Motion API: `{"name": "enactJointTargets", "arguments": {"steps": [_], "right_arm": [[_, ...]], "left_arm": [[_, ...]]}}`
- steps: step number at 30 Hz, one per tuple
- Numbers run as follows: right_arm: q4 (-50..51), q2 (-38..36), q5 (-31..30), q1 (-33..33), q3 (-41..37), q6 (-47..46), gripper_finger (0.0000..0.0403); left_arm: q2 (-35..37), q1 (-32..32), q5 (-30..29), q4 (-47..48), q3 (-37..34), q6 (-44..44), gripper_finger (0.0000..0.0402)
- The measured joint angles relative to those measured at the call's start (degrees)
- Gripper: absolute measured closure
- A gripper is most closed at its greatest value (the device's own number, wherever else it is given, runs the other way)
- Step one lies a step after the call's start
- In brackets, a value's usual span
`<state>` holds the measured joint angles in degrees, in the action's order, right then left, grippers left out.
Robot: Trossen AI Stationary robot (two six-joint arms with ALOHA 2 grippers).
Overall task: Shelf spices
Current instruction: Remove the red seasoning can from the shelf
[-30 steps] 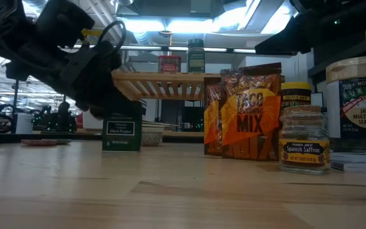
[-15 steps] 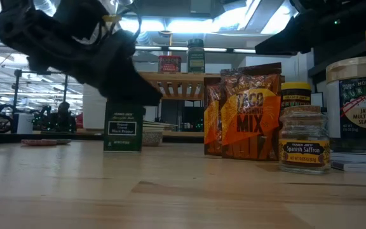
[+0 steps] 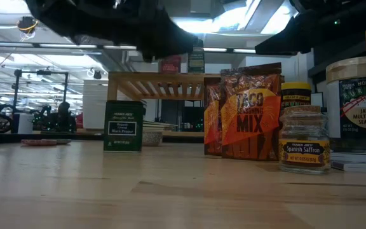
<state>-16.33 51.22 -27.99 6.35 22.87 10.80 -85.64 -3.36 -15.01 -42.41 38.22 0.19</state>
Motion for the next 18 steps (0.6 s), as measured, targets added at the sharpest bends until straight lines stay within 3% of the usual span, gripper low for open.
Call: {"name": "enactJointTargets", "arguments": {"steps": [6,9,14,18], "right_arm": [[0.47,-0.02,0.00,0.00,-0.04,0.00,0.0010],[0.55,-0.02,0.07,0.00,-0.04,0.00,0.0010],[0.59,-0.02,0.13,0.00,-0.02,-0.02,0.0010],[0.60,-0.02,0.13,0.00,-0.02,-0.02,0.0010]], "left_arm": [[3.16,0.17,-0.35,0.50,1.87,4.01,0.0208],[6.25,0.82,-3.81,2.65,1.86,7.25,0.0208],[13.71,2.80,-11.39,14.23,1.86,9.73,0.0208],[20.85,5.50,-13.24,25.98,1.86,8.50,0.0208]]}}
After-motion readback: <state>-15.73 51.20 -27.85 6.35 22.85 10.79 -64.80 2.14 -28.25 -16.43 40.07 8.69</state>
